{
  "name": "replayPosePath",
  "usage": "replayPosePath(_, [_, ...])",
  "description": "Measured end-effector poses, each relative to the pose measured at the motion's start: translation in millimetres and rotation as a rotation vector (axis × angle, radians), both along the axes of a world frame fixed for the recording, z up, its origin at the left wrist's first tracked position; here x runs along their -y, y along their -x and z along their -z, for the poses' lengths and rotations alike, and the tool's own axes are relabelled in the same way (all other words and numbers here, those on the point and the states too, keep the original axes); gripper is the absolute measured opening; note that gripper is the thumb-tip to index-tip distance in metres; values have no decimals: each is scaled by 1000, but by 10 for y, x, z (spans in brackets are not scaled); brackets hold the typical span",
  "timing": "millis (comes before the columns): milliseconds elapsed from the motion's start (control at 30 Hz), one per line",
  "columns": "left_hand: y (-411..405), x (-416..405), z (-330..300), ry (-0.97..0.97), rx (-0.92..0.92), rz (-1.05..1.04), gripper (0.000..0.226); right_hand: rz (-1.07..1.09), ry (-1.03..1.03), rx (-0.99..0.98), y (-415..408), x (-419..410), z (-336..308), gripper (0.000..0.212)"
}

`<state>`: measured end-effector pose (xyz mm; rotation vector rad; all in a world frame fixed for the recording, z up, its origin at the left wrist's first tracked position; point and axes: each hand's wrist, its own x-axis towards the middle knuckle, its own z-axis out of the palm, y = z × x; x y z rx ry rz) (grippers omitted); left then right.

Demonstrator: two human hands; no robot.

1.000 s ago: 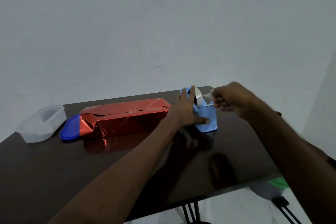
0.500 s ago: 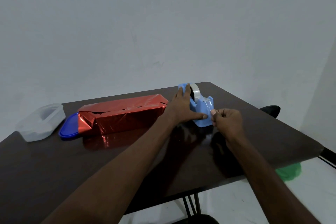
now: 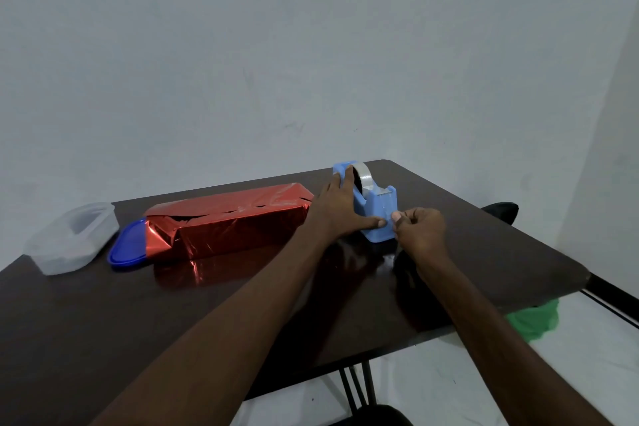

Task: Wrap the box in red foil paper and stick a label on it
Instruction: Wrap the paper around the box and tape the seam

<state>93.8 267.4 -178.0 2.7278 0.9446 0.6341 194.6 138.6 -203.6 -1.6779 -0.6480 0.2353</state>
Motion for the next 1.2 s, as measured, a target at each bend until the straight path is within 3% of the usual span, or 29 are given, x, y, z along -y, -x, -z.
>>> replayPosePath(300, [76, 103, -69, -40, 11, 24, 116, -65, -58, 30, 11, 119, 48, 23])
replayPosePath(467, [489, 64, -327, -131, 77, -43, 54, -201, -98, -14, 141, 127, -26, 21])
replayPosePath(533, [744, -63, -381, -167, 82, -109, 40, -286, -89, 4, 265, 76, -106, 20])
replayPosePath(767, [1567, -341, -139, -206, -74, -246, 30, -638, -76, 153, 779, -468, -566, 19])
replayPosePath(933, [1698, -368, 24, -258, -113, -238, 35, -885, -116, 12, 1081, -1079, -818, 23])
replayPosePath(1033, [1679, -370, 18, -266, -142, -239, 37, -889, -49, -71, 1150, -1336, -777, 25])
replayPosePath(1200, [1843, -384, -61, -261, -177, -226, 34, -820, 13, -30, 1170, -1472, -629, 24])
